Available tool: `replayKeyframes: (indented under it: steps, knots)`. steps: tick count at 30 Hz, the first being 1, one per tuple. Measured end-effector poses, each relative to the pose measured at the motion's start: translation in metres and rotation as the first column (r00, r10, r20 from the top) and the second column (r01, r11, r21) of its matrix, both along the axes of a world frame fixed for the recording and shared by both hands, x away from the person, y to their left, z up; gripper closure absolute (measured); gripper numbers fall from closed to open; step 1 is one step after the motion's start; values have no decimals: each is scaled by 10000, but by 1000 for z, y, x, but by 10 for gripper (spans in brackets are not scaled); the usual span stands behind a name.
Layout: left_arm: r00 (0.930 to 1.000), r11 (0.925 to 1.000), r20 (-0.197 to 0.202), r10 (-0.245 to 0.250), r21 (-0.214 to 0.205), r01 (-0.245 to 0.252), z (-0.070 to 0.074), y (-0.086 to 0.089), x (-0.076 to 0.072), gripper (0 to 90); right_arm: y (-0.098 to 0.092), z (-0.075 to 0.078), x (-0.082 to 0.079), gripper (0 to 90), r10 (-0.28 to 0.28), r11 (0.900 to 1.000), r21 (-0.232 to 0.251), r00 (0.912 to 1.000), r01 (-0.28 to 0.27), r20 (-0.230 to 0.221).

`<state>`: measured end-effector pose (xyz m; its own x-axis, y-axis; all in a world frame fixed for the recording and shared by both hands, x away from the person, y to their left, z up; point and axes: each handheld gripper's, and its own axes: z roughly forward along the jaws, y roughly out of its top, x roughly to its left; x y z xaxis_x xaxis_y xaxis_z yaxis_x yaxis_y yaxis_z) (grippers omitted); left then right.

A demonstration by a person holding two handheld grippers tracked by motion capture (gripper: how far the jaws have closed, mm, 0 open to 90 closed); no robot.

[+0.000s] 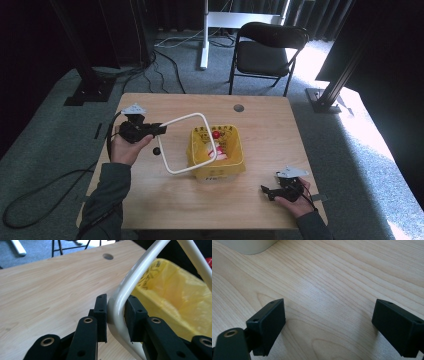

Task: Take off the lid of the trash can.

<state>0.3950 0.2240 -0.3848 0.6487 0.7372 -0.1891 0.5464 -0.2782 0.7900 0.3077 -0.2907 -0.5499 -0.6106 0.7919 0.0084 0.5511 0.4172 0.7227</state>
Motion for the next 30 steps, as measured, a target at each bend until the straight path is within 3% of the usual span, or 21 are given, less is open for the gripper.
replayKeyframes:
  steps: [12, 21, 30]
  knots:
    - [9987, 9983, -220, 462, -348, -470, -13, 26, -9, 735, 0, 0, 0, 109, 0, 10000, -1, 10000, 0, -1]
    - [9942, 9924, -465, 967, -724, -999, -27, 49, -16, 736, 0, 0, 0, 109, -3, 10000, -3, 10000, 3, -1]
    - [9893, 9873, -655, 1303, -832, -1355, -39, 67, -26, 736, 0, 0, 0, 110, -1, 10000, -5, 10000, 1, 1]
